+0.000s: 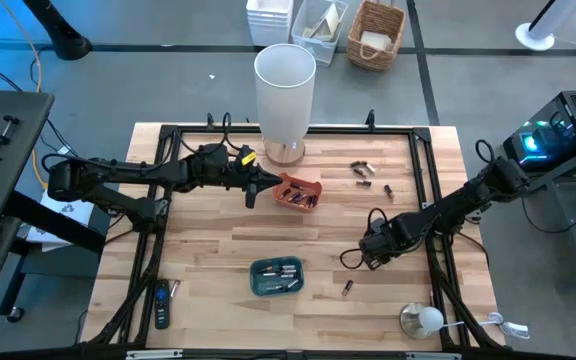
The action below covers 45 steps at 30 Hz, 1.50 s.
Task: Sort batteries
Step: Put the silver battery into the blue bin
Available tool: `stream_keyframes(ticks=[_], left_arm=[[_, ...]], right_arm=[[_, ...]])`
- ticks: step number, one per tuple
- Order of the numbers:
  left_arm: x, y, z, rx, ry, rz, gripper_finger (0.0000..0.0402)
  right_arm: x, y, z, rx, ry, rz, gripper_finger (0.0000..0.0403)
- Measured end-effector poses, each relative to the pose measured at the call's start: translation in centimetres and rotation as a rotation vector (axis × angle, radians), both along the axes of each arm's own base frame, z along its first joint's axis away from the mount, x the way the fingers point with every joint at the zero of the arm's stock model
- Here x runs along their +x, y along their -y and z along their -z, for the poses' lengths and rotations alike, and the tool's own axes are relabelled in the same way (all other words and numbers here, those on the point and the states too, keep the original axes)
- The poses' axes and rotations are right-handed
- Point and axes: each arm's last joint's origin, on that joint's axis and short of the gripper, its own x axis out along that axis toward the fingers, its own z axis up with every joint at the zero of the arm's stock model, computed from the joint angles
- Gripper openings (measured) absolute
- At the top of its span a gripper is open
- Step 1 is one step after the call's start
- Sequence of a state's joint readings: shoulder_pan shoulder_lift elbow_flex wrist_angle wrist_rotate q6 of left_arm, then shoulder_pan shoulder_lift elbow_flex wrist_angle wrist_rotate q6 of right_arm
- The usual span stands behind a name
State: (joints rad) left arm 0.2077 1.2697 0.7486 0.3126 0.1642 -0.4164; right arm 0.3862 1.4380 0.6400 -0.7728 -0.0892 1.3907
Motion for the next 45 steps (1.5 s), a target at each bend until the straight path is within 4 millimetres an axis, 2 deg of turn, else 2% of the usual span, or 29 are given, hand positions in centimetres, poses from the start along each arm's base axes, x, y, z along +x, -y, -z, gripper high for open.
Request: stream_keyframes(ticks=[3, 5, 10, 14, 19, 21, 25, 32, 34, 39, 42, 45], left_arm=[[0.0, 0.0, 0.0, 0.0, -0.001, -0.001, 0.0], [-0.1, 0.0, -0.1, -0.001, 0.007, 0.008, 0.0], [-0.5, 0.2, -0.9, 0.037, 0.037, 0.04, 0.0], [-0.7, -0.1, -1.0, 0.08, 0.037, 0.034, 0.0], [-0.9, -0.5, -0.7, 0.072, 0.006, 0.02, 0.0], [-0.9, -0.5, -0.5, 0.066, -0.015, 0.021, 0.0], [-1.0, -0.3, -0.1, 0.04, -0.058, 0.026, 0.0], [-1.0, 0.6, 0.7, 0.02, -0.135, 0.064, 0.0], [-1.2, 1.0, 1.2, 0.03, -0.188, 0.088, 0.0], [-1.5, 2.5, 2.2, 0.039, -0.311, 0.157, 0.0], [-1.6, 4.1, 2.6, 0.066, -0.353, 0.229, 0.0], [-1.8, 6.2, 2.9, 0.137, -0.379, 0.34, 0.0]], right_arm=[[0.2, -0.2, -0.2, 0.015, 0.008, -0.01, 0.0035], [1.0, -0.8, -1.0, 0.032, 0.044, -0.051, 0.0032], [3.3, -2.4, -5.6, 0.029, 0.172, -0.165, 0.0032], [6.8, -3.0, -9.9, -0.042, 0.486, -0.276, 0.0032], [11.6, -3.4, -12.6, -0.049, 0.971, -0.515, 0.0032], [13.0, -3.4, -11.8, -0.024, 1.023, -0.572, 0.0032], [15.4, -3.5, -8.6, 0.05, 0.946, -0.636, 0.0032], [19.7, -4.6, -6.5, 0.038, 0.903, -0.753, 0.0035], [20.5, -4.5, -5.9, 0.016, 0.863, -0.767, 0.0053], [21.4, -4.6, -5.5, -0.055, 0.753, -0.804, 0.0129], [21.5, -4.7, -6.2, -0.084, 0.731, -0.843, 0.0167], [21.4, -4.5, -7.3, -0.07, 0.67, -0.86, 0.0186]])
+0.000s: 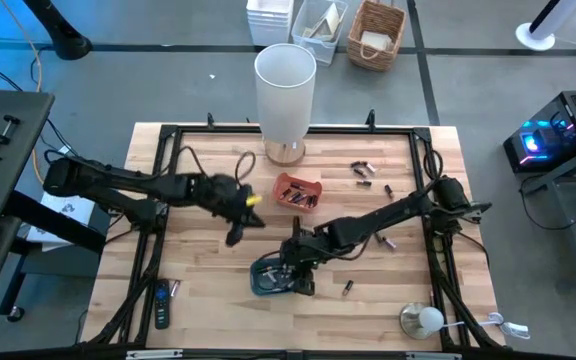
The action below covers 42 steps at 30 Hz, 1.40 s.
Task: Sort batteries
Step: Put the silver battery into the blue bin
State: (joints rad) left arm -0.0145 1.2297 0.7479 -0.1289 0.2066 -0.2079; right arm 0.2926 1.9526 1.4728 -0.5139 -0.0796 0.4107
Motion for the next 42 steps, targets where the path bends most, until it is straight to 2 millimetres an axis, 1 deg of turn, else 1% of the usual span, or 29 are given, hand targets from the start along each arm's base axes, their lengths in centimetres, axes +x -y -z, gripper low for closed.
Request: stream_keyframes(ticks=[4, 7, 13, 16, 18, 21, 25, 27, 29, 31, 35, 38, 42], left_arm=[[-0.3, 2.6, 0.1, 0.076, 0.013, 0.157, 0.0], [-0.3, 3.5, -0.1, 0.114, 0.046, 0.208, 0.0], [-0.3, 3.8, -0.2, 0.13, 0.034, 0.234, 0.0], [0.3, 3.9, -0.8, 0.151, -0.031, 0.231, 0.0], [0.8, 3.9, -1.4, 0.188, -0.078, 0.192, 0.0], [1.4, 3.2, -2.5, 0.207, -0.09, 0.11, 0.0], [1.8, 2.0, -3.8, 0.147, 0.0, 0.084, 0.0], [1.9, 1.2, -4.3, 0.131, 0.052, 0.069, 0.0], [1.9, 0.2, -4.2, 0.122, 0.082, 0.033, 0.0], [1.9, -0.8, -3.9, 0.09, 0.121, 0.005, 0.0], [1.9, -2.1, -3.5, -0.024, 0.2, -0.025, 0.0], [1.8, -2.5, -3.0, -0.048, 0.193, -0.047, 0.0], [1.6, -2.5, -2.2, -0.042, 0.17, -0.064, 0.0]], right_arm=[[-0.6, 0.2, -1.4, -0.073, -0.062, -0.03, 0.019], [-1.9, 0.3, -2.5, -0.126, -0.081, -0.047, 0.0191], [-6.1, 1.1, -4.8, -0.194, -0.142, -0.004, 0.0191], [-8.6, 2.0, -5.7, -0.217, -0.16, 0.088, 0.0192], [-10.7, 2.7, -6.2, -0.222, -0.172, 0.195, 0.0192], [-14.0, 4.0, -5.4, -0.173, -0.23, 0.398, 0.0192], [-18.0, 5.4, -2.8, -0.094, -0.335, 0.627, 0.0192], [-19.7, 5.8, -1.3, -0.054, -0.393, 0.713, 0.0192], [-20.9, 6.1, -0.1, -0.038, -0.445, 0.742, 0.0192], [-21.7, 6.3, 0.8, -0.043, -0.476, 0.739, 0.0192], [-22.4, 6.5, 1.6, -0.059, -0.498, 0.718, 0.0192], [-23.0, 6.6, 2.0, -0.089, -0.555, 0.665, 0.0192], [-23.8, 6.8, 3.5, -0.09, -0.601, 0.629, 0.0192]])
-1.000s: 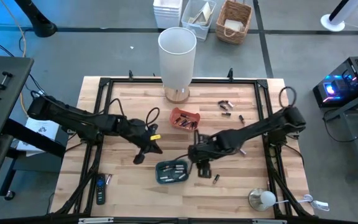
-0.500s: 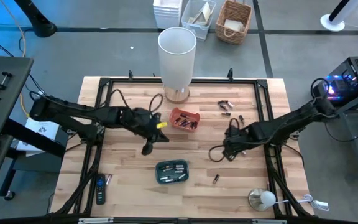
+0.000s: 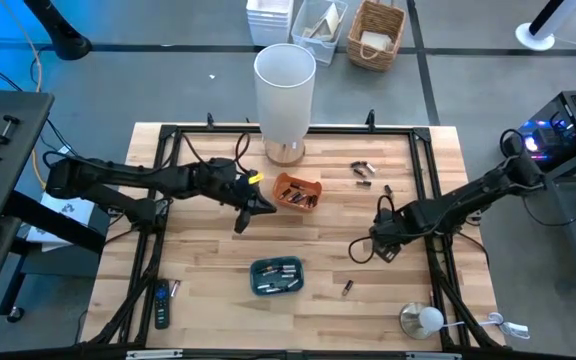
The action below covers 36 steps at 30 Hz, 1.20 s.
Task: Sort batteries
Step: Put the silver battery into the blue bin
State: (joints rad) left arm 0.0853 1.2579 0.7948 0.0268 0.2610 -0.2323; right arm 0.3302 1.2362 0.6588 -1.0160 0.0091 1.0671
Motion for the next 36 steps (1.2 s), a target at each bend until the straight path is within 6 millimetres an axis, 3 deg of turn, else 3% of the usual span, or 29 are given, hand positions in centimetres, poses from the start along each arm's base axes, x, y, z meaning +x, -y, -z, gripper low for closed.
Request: stream_keyframes(ticks=[11, 13, 15, 19, 28, 33, 36], left_arm=[[-0.3, -0.2, 0.9, 0.002, -0.034, -0.072, 0.0], [-0.2, -0.3, 0.9, 0.008, -0.029, -0.087, 0.0], [-0.2, -0.3, 0.8, 0.007, -0.016, -0.097, 0.0], [0.1, -0.8, 0.1, -0.026, 0.056, -0.128, 0.0], [0.3, -2.1, -1.2, -0.027, 0.128, -0.178, 0.0], [0.3, -2.1, -1.0, -0.028, 0.106, -0.177, 0.0], [0.3, -2.1, -1.0, -0.029, 0.106, -0.177, 0.0]], right_arm=[[-1.8, 0.7, 4.0, -0.002, -0.003, 0.106, 0.019], [-1.9, 0.7, 4.3, 0.001, 0.007, 0.097, 0.0174], [-1.9, 0.7, 4.4, 0.004, 0.012, 0.102, 0.0133], [-1.5, 0.4, 3.5, -0.009, 0.004, 0.044, 0.0019], [-0.2, -0.3, 0.1, 0.037, -0.019, -0.036, 0.0012], [0.5, 0.6, -0.8, -0.04, 0.017, 0.307, 0.0023], [0.4, 1.2, -0.5, -0.053, 0.008, 0.376, 0.0036]])
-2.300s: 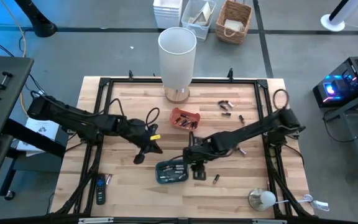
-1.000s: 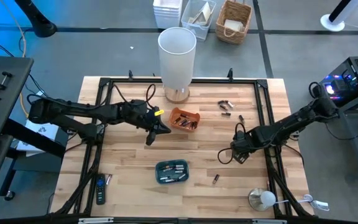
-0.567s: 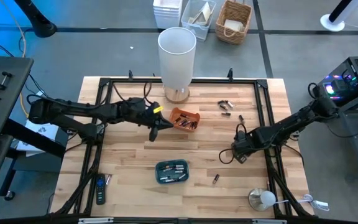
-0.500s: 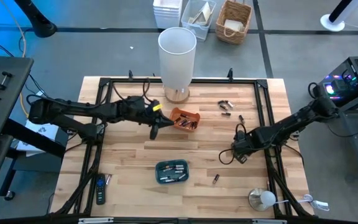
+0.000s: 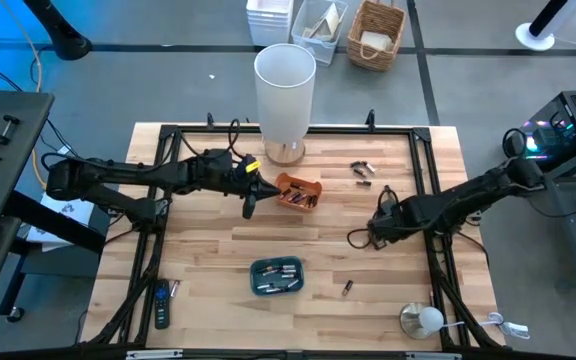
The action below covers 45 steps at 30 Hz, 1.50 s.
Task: Sort batteries
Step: Put the silver battery into the blue bin
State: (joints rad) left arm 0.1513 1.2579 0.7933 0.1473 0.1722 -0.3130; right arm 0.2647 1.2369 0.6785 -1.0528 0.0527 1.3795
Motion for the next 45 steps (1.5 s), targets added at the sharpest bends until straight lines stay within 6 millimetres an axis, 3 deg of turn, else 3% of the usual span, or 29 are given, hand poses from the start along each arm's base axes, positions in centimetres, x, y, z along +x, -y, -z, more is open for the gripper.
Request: stream_keyframes(ticks=[4, 11, 17, 20, 26, 31, 45], left_arm=[[0.0, 0.0, 0.0, 0.0, 0.0, 0.0, 0.0], [0.0, 0.1, 0.0, -0.011, 0.001, 0.023, 0.0], [-0.1, 0.2, 0.2, -0.065, -0.02, 0.018, 0.0], [-0.1, 0.2, 0.3, -0.091, -0.035, 0.01, 0.0], [-0.1, 0.2, 0.2, -0.126, -0.029, -0.002, 0.0], [0.0, 0.4, 0.2, -0.153, -0.028, -0.004, 0.0], [0.0, 0.5, 0.2, -0.117, -0.027, 0.004, 0.0]], right_arm=[[-0.5, 1.2, 0.7, -0.009, -0.056, -0.036, 0.008], [-0.1, 4.9, 0.8, -0.056, -0.087, -0.3, 0.0178], [-0.6, 8.2, 2.2, -0.055, -0.069, -0.386, 0.0201], [-1.2, 9.3, 3.0, 0.004, -0.053, -0.309, 0.0197], [-1.3, 11.0, 3.6, -0.062, -0.076, -0.071, 0.0195], [-0.3, 10.8, 3.6, -0.021, 0.035, -0.035, 0.0195], [-0.6, 10.3, 3.7, -0.002, 0.017, 0.312, 0.0195]])
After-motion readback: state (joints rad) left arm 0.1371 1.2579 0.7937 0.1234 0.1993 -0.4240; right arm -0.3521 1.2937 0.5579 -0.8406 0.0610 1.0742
